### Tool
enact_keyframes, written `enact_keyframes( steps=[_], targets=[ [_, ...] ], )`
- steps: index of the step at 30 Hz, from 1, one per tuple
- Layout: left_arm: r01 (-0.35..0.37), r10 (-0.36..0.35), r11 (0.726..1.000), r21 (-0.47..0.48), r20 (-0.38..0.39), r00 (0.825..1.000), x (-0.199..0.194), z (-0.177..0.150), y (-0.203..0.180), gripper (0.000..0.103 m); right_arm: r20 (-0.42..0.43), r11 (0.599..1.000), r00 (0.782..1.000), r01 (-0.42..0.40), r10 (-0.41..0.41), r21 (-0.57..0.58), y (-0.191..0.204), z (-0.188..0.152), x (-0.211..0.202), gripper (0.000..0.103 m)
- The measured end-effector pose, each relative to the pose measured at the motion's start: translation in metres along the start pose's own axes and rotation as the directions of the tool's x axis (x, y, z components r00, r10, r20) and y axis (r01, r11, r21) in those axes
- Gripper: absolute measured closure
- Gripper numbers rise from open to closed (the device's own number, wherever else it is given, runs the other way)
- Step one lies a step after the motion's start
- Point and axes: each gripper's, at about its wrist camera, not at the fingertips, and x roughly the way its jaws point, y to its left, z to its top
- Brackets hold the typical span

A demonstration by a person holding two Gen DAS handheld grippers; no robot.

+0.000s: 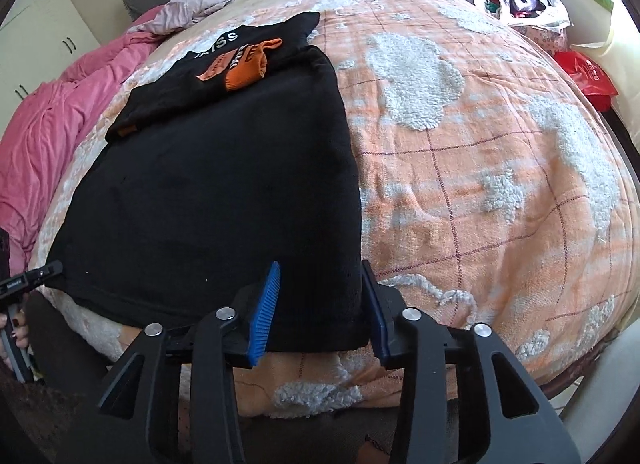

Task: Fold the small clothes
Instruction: 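Grasp the hem with the left tool while the right tool holds the hem, then lift the hem with both tools and fold it onto the collar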

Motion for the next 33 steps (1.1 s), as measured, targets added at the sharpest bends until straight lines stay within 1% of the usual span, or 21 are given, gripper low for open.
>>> enact_keyframes(
  steps=[1, 3, 6, 9, 14, 21, 24, 29, 33],
  targets=[
    [0.003, -0.003, 1.000, 0.000, 0.009, 1.000, -0.003, 0.002, 0.000, 0.100, 0.014, 1.000, 1.000, -0.004, 0.004, -0.005, 0.001, 0.001, -0.003, 0.094],
    [0.005, -0.006, 1.000, 0.003, 0.033, 0.999, -0.011, 0.009, -0.001, 0.100, 0.057, 0.999, 0.998, -0.032, 0.032, -0.004, 0.002, 0.005, -0.013, 0.094],
    [0.000, -0.001, 1.000, 0.016, 0.074, 0.997, -0.021, 0.020, -0.003, 0.100, 0.136, 0.999, 0.990, -0.044, 0.045, -0.006, 0.003, 0.013, -0.030, 0.094],
    [-0.007, 0.004, 1.000, 0.028, 0.103, 0.995, -0.027, 0.030, -0.005, 0.100, 0.217, 0.998, 0.974, -0.065, 0.061, 0.008, 0.002, 0.025, -0.047, 0.094],
    [-0.005, -0.001, 0.999, 0.039, 0.159, 0.987, -0.041, 0.046, -0.008, 0.100, 0.320, 0.995, 0.943, -0.099, 0.088, 0.016, 0.004, 0.051, -0.062, 0.094],
    [-0.004, -0.004, 0.999, 0.034, 0.238, 0.971, -0.059, 0.074, -0.008, 0.100, 0.401, 0.995, 0.912, -0.095, 0.081, 0.014, 0.012, 0.094, -0.071, 0.095],
    [0.002, -0.011, 0.999, 0.034, 0.264, 0.964, -0.062, 0.089, -0.010, 0.100, 0.420, 0.996, 0.905, -0.083, 0.069, 0.015, 0.016, 0.109, -0.071, 0.095],
    [-0.008, -0.003, 0.999, 0.034, 0.296, 0.955, -0.063, 0.110, -0.013, 0.100, 0.446, 0.997, 0.893, -0.071, 0.055, 0.018, 0.021, 0.133, -0.067, 0.095],
    [-0.013, 0.001, 0.999, 0.033, 0.328, 0.945, -0.065, 0.130, -0.017, 0.100, 0.458, 0.997, 0.888, -0.069, 0.048, 0.029, 0.021, 0.151, -0.061, 0.095]
  ],
)
